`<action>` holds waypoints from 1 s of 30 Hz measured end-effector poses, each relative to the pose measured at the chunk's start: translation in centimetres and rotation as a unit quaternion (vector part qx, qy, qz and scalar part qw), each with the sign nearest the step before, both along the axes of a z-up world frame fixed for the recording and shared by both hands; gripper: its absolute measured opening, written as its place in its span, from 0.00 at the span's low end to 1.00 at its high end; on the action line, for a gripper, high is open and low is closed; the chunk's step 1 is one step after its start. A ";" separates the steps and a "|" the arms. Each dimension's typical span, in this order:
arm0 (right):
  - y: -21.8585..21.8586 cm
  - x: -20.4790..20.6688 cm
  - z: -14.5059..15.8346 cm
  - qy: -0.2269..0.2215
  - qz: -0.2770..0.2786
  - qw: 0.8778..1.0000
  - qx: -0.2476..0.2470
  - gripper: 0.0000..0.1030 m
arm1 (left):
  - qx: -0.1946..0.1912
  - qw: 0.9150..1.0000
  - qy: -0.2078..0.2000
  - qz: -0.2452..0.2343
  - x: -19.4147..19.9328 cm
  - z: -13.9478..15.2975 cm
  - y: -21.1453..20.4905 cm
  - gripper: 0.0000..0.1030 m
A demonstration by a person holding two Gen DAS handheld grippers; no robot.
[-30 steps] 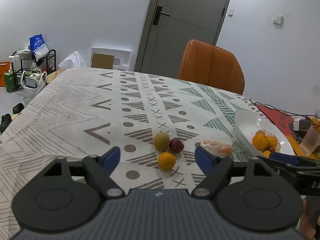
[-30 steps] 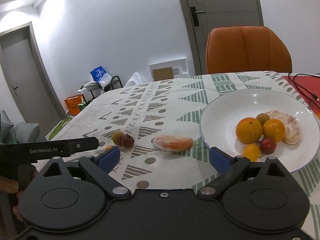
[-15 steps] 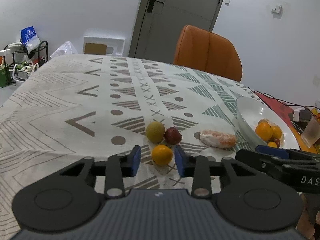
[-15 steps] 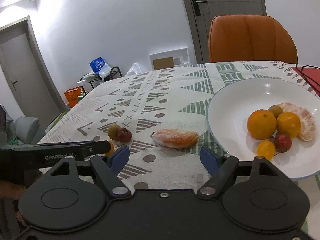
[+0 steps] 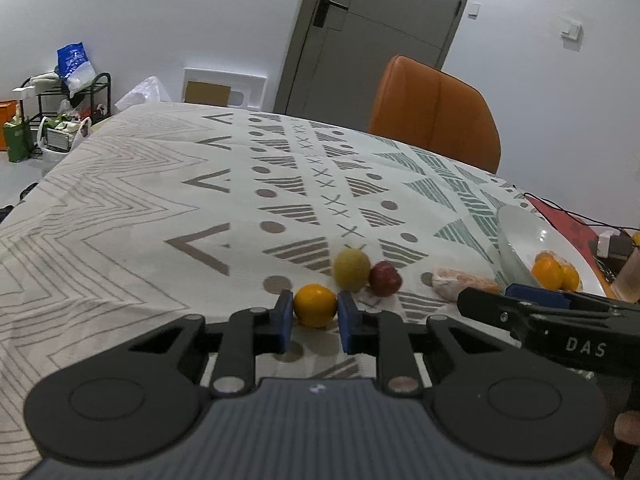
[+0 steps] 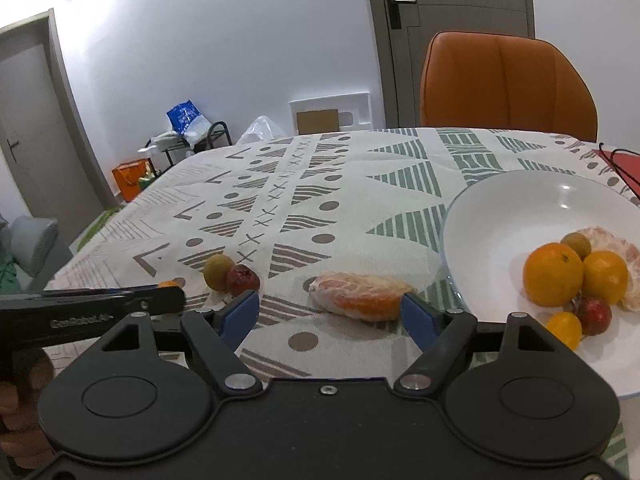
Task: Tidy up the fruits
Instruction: 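Grasp the peeled mandarin with the right tool while the left tool grasps a small yellow citrus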
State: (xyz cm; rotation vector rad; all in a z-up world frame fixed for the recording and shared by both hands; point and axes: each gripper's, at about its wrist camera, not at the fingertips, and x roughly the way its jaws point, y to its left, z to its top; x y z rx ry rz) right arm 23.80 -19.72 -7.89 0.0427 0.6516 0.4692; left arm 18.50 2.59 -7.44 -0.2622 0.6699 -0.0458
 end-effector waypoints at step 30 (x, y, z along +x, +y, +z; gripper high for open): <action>3.9 1.2 -1.3 -0.012 0.011 0.997 -0.080 0.70 | -0.017 0.999 -0.005 0.029 -0.8 -0.4 2.9 0.21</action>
